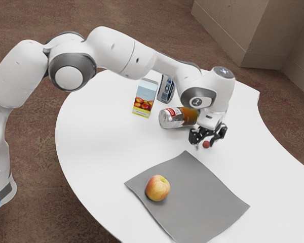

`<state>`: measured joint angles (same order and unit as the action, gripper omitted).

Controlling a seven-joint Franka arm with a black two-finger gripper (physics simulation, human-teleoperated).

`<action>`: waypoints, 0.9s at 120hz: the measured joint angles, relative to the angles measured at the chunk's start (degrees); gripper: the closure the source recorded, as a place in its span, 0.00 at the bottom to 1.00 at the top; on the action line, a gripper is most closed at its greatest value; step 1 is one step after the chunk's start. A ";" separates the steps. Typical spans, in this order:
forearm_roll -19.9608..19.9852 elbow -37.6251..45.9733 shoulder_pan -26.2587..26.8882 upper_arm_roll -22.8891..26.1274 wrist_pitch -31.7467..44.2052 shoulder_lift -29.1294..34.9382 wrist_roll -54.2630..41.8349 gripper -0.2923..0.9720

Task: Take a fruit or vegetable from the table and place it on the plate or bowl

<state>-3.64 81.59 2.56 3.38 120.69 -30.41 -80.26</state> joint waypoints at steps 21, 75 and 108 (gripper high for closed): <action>0.20 0.01 -0.09 0.05 0.55 -0.12 0.05 0.59; 3.05 0.04 -0.98 -0.03 1.97 -0.22 0.43 0.70; 4.21 0.01 -1.03 -0.35 1.29 1.33 0.38 0.67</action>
<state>0.57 81.59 1.52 3.03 121.98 -29.08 -79.88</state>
